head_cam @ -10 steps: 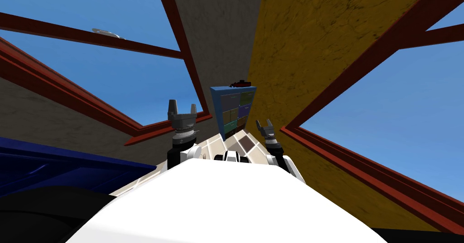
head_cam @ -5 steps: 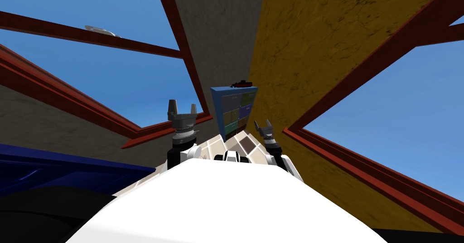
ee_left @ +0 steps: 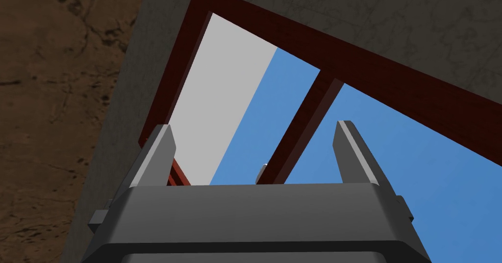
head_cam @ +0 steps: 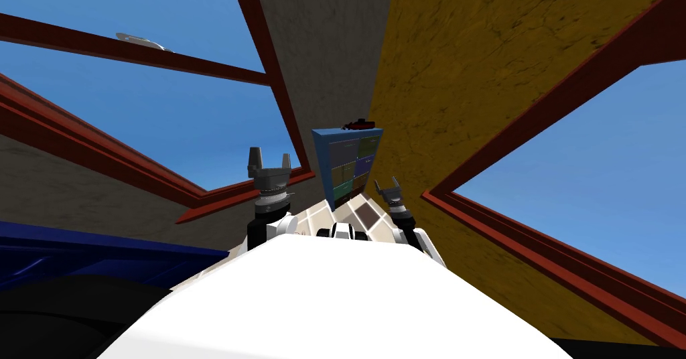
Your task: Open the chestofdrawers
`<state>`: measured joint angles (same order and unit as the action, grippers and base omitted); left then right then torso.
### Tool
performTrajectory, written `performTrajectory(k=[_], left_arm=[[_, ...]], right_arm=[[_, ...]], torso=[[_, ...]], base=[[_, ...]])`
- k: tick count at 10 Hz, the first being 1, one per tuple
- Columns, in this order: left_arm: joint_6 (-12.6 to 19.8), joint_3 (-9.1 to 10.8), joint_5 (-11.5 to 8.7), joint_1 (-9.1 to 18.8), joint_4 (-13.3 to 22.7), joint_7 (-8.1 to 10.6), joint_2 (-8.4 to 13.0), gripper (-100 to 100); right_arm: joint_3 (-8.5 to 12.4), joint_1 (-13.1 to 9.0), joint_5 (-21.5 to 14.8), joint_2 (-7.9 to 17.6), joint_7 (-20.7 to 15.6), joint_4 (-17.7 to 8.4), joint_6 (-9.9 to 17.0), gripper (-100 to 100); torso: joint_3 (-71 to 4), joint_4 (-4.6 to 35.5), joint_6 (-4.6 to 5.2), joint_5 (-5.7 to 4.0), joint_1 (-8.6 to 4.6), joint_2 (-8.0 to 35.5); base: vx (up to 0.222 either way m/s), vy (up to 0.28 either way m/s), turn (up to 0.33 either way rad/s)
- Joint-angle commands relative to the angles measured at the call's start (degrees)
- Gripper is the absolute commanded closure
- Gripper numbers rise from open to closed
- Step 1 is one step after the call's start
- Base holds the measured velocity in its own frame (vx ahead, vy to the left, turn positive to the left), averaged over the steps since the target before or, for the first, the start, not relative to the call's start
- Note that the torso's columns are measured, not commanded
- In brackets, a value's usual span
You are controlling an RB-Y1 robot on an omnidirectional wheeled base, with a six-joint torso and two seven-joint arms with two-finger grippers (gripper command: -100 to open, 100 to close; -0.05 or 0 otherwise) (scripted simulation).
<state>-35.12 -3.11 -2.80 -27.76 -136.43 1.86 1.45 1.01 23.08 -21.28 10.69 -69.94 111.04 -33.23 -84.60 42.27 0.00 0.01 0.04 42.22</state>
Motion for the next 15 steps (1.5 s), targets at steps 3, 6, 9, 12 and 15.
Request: performTrajectory(k=[3,6,9,12,15], left_arm=[[0.0,0.0,0.0,0.0,0.0,0.0,0.0,0],[0.0,0.0,0.0,0.0,0.0,0.0,0.0,0],[0.0,0.0,0.0,0.0,0.0,0.0,0.0,0],[0.0,0.0,0.0,0.0,0.0,0.0,0.0,0],[0.0,0.0,0.0,0.0,0.0,0.0,0.0,0]], right_arm=[[0.02,-0.79,-2.27,-0.29,-7.25,-2.14,-1.1,-100],[0.07,-1.34,-3.8,-0.49,-11.5,-3.63,-1.77,-100],[0.12,-1.9,-5.32,-0.74,-15.76,-5.18,-2.42,-100],[0.17,-2.47,-6.83,-1.02,-20.24,-6.78,-3.05,-100],[0.22,-3.05,-8.33,-1.34,-24.57,-8.43,-3.67,-100]], torso=[[0.03,0.02,0.0,-0.01,-0.05,0.05],[0.04,0.02,0.0,0.0,-0.01,0.07],[0.0,0.0,0.0,-0.01,-0.02,-0.01],[0.04,0.02,0.0,-0.01,-0.02,0.05],[0.02,0.01,0.0,0.0,0.0,0.02]], base=[[0.047,0.034,0.001],[0.037,0.034,0.0],[0.048,0.033,0.001],[0.043,0.032,0.0],[0.045,0.035,0.001]])
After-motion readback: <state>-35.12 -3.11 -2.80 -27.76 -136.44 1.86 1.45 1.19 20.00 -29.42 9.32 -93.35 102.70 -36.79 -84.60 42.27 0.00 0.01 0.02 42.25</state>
